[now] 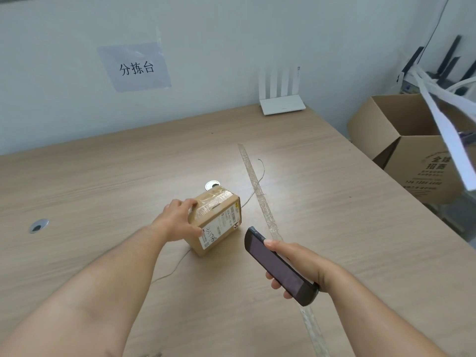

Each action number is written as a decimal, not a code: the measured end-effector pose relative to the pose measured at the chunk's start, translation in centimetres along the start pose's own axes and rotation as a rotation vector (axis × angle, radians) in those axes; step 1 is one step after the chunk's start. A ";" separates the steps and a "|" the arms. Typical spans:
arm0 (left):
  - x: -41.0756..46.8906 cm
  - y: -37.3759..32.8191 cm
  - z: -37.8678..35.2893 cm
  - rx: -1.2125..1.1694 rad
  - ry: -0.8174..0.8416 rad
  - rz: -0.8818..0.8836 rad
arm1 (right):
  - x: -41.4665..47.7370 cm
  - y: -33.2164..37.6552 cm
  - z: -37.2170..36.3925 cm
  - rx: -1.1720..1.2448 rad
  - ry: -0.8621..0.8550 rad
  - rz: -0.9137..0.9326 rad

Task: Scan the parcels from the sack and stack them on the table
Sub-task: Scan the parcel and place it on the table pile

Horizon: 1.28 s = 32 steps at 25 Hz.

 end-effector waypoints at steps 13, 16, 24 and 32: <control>-4.2 -1.7 3.7 0.001 -0.072 0.015 | -3.4 -2.2 -1.0 -0.215 0.094 -0.122; -5.3 -1.6 3.9 0.008 -0.087 0.022 | -4.2 -2.6 -1.6 -0.281 0.108 -0.142; -8.9 -0.5 3.8 0.004 -0.116 0.064 | -5.8 -1.7 -3.3 -0.332 0.093 -0.066; -14.7 2.2 4.5 -0.009 -0.160 0.151 | -6.3 -0.8 -7.0 -0.417 0.151 -0.016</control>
Point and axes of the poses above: each hand's wrist, its own x-axis towards the middle knuckle, its own z-axis out of the back of the hand, y = z × x, the point moved 6 cm from there along x, towards the middle knuckle, and after that the axes turned 9 degrees about -z, right-handed, at the moved point
